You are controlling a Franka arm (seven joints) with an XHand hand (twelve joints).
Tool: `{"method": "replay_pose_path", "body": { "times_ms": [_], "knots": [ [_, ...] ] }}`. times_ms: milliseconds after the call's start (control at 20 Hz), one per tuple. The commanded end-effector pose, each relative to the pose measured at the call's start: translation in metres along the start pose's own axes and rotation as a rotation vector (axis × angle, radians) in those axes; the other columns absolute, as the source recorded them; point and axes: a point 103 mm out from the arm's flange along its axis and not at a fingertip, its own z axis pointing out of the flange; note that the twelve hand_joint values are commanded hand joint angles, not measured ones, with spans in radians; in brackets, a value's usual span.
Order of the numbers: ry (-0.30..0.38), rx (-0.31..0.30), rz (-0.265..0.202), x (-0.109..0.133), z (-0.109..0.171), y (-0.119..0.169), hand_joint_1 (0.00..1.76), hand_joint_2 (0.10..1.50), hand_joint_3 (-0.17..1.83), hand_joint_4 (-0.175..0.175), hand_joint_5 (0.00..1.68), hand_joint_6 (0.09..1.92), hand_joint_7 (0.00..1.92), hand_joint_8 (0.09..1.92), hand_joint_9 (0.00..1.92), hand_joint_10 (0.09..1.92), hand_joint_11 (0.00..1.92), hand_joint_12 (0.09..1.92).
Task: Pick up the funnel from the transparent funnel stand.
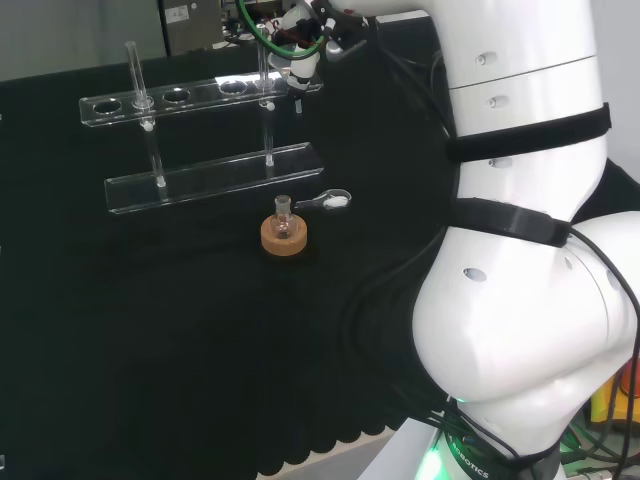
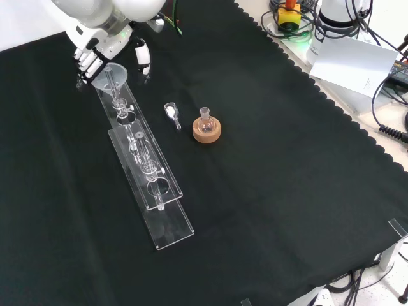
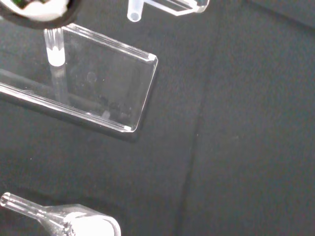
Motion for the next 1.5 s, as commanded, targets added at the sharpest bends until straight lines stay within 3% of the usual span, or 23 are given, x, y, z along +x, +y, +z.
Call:
{"method": "replay_pose_path", "body": {
  "times_ms": [50,550,950,1300,1500],
  "knots": [
    [-0.013,-0.023,0.006,0.0,-0.005,-0.002,0.74,0.61,0.52,-0.023,0.17,0.09,0.12,0.71,0.29,0.77,0.18,1.41],
    [-0.045,-0.042,0.017,-0.001,-0.006,-0.004,0.76,0.62,0.54,-0.023,0.27,0.09,0.17,0.72,0.34,0.75,0.18,1.4],
    [-0.082,-0.078,0.041,-0.001,-0.01,-0.007,0.78,0.66,0.58,-0.013,0.51,0.13,0.28,0.7,0.45,0.68,0.22,1.37],
    [-0.1,-0.119,0.058,-0.005,-0.024,-0.017,0.79,0.69,0.58,-0.01,0.45,0.51,0.32,0.69,0.5,0.62,0.25,1.36],
    [-0.112,-0.128,0.068,-0.007,-0.034,-0.025,0.79,0.69,0.59,-0.01,0.42,0.6,0.32,0.7,0.5,0.62,0.25,1.36]
  ]
}}
